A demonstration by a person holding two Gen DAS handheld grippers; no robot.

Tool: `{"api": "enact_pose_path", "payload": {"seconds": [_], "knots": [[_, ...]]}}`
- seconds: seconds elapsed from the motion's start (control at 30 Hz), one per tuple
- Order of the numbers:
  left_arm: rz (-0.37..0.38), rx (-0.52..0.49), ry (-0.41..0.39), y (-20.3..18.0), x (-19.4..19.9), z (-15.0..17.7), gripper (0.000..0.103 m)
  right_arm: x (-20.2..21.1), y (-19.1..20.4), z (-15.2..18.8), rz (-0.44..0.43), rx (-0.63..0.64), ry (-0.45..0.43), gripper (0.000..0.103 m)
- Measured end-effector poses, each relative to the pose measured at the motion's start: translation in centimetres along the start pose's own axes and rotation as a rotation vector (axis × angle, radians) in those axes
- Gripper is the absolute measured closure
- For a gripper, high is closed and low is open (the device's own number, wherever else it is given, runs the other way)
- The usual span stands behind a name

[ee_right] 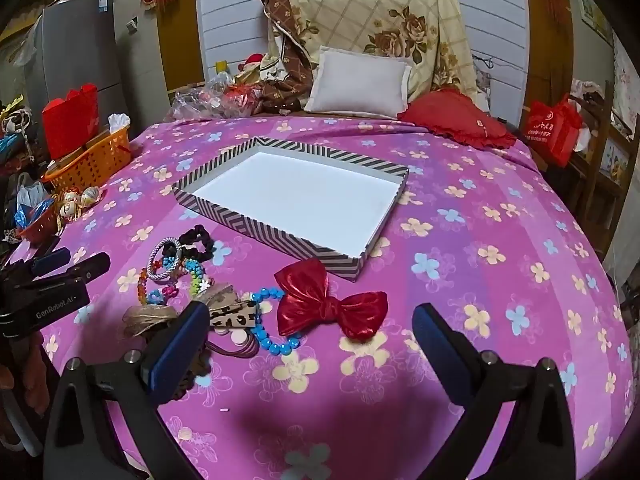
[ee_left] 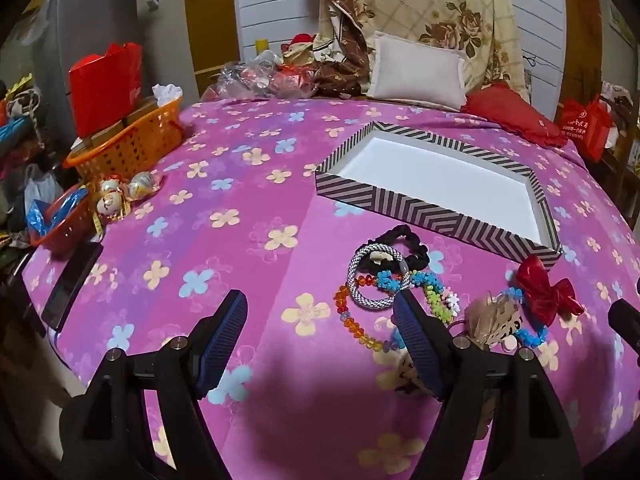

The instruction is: Organize jewelry

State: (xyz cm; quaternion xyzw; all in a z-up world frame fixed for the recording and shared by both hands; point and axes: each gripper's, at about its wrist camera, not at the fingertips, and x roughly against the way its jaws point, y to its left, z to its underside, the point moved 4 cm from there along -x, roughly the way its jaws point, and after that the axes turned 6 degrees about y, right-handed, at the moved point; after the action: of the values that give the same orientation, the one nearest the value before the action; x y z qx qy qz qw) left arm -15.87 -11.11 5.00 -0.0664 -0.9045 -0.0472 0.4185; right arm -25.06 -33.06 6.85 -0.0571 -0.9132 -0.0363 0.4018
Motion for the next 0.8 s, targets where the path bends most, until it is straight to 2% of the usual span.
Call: {"api": "enact_pose_path", "payload": {"seconds": [0.8], "knots": [[-0.013,0.002,0.000,0.53,0.12,0.35,0.050,-0.72,0.32,0.42,0.005,0.008,0.026,0.000]]}}
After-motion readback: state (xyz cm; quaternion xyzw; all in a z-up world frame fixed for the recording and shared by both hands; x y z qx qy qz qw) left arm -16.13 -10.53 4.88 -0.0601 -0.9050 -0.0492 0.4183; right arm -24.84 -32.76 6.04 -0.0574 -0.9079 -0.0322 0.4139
